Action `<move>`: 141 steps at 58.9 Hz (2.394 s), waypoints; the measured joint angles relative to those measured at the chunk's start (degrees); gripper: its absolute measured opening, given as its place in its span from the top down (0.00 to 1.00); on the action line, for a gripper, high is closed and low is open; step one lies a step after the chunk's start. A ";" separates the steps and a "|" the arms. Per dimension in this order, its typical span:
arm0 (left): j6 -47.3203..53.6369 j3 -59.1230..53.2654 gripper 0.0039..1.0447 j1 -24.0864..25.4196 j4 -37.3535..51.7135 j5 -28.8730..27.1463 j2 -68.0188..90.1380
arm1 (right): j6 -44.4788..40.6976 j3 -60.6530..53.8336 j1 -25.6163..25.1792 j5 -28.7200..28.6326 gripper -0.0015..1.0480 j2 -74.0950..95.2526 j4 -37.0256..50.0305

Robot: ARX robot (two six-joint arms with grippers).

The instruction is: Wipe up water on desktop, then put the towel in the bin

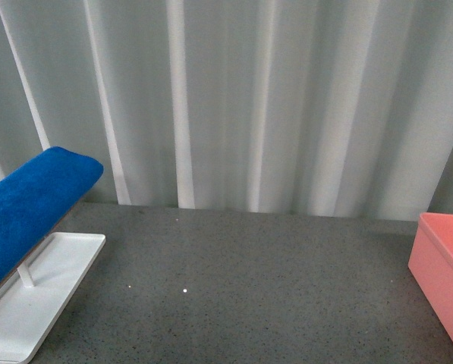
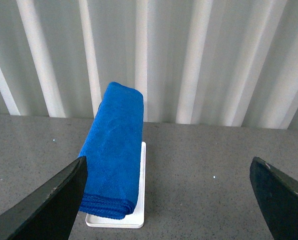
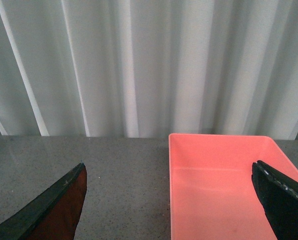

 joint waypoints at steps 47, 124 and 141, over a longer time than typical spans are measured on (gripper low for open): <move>0.02 0.00 0.06 0.00 0.00 0.00 0.00 | 0.02 0.00 0.00 0.00 0.07 0.00 0.00; -12.04 23.52 0.06 7.74 5.70 5.62 50.58 | 0.00 0.00 0.02 0.00 0.07 -0.02 0.00; -1.05 44.46 0.06 7.85 8.81 4.87 80.26 | 0.02 0.00 0.02 0.00 0.07 -0.02 0.00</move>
